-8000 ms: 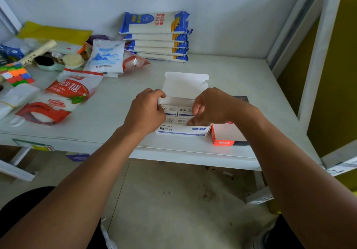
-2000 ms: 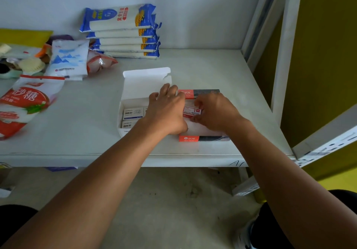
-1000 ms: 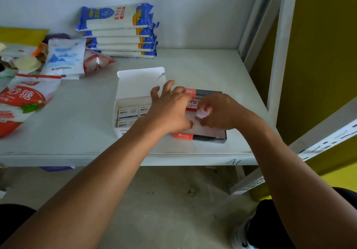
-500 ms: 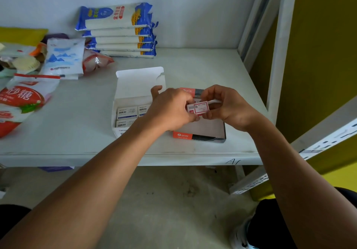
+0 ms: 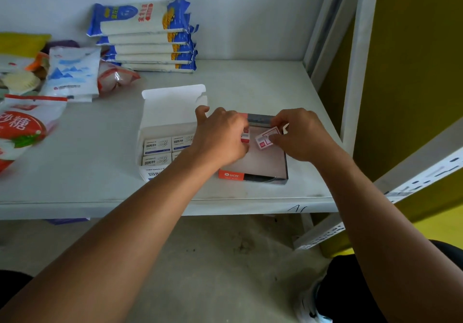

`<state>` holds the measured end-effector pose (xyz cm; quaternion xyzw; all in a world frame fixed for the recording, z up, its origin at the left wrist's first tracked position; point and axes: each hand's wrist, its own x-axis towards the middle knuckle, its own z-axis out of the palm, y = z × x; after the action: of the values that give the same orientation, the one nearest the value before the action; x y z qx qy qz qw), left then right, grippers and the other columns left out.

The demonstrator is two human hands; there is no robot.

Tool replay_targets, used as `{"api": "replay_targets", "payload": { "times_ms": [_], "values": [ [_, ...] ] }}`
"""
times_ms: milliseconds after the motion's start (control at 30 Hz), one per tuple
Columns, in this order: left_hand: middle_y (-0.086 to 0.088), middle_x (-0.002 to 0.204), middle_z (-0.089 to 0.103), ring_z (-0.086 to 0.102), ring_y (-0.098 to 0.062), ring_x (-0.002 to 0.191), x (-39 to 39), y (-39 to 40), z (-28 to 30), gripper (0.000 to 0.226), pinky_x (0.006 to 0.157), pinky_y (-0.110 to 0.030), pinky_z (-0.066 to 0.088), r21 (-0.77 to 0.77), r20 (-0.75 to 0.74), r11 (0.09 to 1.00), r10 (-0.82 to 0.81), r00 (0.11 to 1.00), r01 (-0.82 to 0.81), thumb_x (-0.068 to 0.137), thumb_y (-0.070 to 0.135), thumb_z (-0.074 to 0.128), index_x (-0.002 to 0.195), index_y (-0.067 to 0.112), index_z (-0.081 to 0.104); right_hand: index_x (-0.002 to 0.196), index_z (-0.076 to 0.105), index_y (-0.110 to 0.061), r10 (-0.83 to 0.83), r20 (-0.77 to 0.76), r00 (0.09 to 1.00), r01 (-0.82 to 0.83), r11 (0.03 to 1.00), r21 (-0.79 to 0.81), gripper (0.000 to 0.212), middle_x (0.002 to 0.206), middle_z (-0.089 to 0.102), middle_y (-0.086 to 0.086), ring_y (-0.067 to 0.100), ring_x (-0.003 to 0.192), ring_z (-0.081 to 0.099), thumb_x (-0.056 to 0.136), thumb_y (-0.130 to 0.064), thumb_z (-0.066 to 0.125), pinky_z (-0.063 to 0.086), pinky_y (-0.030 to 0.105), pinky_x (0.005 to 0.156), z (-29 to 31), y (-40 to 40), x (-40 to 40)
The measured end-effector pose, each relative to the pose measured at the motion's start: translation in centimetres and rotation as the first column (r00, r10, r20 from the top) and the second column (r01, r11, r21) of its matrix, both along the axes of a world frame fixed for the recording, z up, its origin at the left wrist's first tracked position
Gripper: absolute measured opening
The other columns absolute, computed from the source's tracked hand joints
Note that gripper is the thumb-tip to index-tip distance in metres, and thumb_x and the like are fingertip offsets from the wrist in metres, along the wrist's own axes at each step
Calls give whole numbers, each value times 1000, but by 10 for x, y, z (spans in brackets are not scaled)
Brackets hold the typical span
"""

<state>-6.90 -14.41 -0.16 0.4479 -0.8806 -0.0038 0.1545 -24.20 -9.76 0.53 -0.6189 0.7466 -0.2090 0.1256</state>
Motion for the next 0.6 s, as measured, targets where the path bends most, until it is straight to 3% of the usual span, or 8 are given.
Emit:
{"api": "replay_targets", "payload": {
  "times_ms": [167,300,467,533,600],
  "values": [
    [3,107,66,50,-22,113,5,-3,-9,33,99,-50,21,-8,175,1000,5,984,-4,74,39,73,100,20,69,122,65,-23,37,-196,980,-37,999,4,46,118,57,8,31,116,41,79,-38,73,38,34,84,-3,5,2],
    [3,109,65,52,-22,111,6,-2,-10,32,99,-51,21,0,172,1000,-4,985,4,74,38,73,101,21,68,127,61,-25,46,-235,971,-23,995,100,49,136,45,9,33,129,29,80,-32,72,35,43,101,-3,7,4],
    [3,108,65,55,-22,108,6,-1,-8,33,98,-50,22,11,162,1000,-4,987,2,73,39,73,101,23,67,133,53,-35,74,-248,966,-26,981,194,49,158,22,9,38,145,6,86,-39,63,16,56,114,-9,0,4],
    [3,108,66,54,-22,109,6,-1,-8,33,98,-50,22,19,163,1000,-2,987,-1,73,39,73,100,22,67,130,57,-34,90,-236,968,-42,979,201,47,156,25,9,37,145,7,85,-44,63,17,55,113,-11,-2,4],
    [4,108,66,50,-21,114,6,0,-8,35,98,-50,21,18,155,1000,0,988,-3,72,43,74,100,23,68,118,66,-26,78,-227,971,-50,991,125,44,140,44,7,33,136,25,79,-47,69,31,46,104,-9,-2,5]
  ]
}}
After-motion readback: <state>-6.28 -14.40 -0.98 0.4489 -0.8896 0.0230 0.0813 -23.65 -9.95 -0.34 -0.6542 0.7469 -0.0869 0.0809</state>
